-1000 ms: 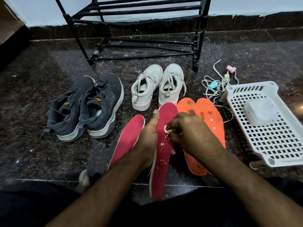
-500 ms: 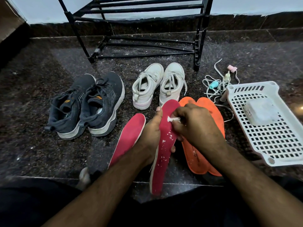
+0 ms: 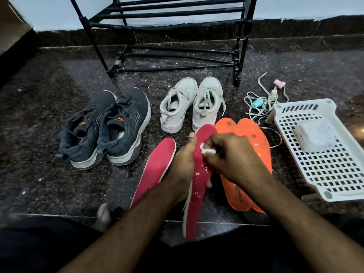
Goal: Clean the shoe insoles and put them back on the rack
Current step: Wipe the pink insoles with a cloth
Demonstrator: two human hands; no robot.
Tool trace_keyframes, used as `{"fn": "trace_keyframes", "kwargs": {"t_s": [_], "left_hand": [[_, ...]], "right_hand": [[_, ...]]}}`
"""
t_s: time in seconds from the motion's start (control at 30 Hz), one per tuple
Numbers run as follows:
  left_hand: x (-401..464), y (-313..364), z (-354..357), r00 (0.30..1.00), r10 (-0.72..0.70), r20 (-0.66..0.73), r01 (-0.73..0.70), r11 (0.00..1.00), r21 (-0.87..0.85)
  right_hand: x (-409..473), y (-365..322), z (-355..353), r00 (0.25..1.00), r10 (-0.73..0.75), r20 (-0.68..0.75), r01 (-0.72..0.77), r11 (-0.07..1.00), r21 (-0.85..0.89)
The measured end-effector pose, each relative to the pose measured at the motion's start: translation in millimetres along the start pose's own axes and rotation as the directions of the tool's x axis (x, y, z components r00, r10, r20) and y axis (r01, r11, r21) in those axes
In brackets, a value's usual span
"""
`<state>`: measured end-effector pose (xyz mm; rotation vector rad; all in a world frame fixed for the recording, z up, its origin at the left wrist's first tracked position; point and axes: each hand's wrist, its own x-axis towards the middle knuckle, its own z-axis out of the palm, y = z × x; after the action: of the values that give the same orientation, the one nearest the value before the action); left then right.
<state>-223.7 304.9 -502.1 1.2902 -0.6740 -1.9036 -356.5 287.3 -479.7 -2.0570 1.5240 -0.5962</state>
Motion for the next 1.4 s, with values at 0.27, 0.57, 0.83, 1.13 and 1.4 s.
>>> {"fn": "trace_keyframes", "kwargs": {"t_s": [0.27, 0.57, 0.83, 1.13, 1.4], "left_hand": [[0, -1, 2, 0.999, -0.004, 0.046, 0.002, 0.999, 0.045], [-2, -4, 6, 0.996, -0.053, 0.067, 0.044, 0.992, 0.120], [-5, 6, 3, 0.995, -0.086, 0.048, 0.083, 0.994, 0.068], [0, 11, 0, 0.992, -0.089, 0.092, 0.091, 0.996, -0.025], [5, 9, -1, 0.992, -0.055, 0.117, 0.063, 0.996, -0.060]], "right_hand": [[7, 8, -3, 0.993, -0.005, -0.120, -0.003, 0.998, -0.064], [11, 14, -14, 0.982, 0.045, -0.185, -0.063, 0.993, -0.095], [10, 28, -26, 0.980, 0.137, -0.143, -0.157, 0.977, -0.146], [8, 20, -20, 0.996, 0.034, -0.085, -0.028, 0.997, 0.074], [9, 18, -18, 0.998, 0.012, -0.056, -0.004, 0.992, 0.129]]}}
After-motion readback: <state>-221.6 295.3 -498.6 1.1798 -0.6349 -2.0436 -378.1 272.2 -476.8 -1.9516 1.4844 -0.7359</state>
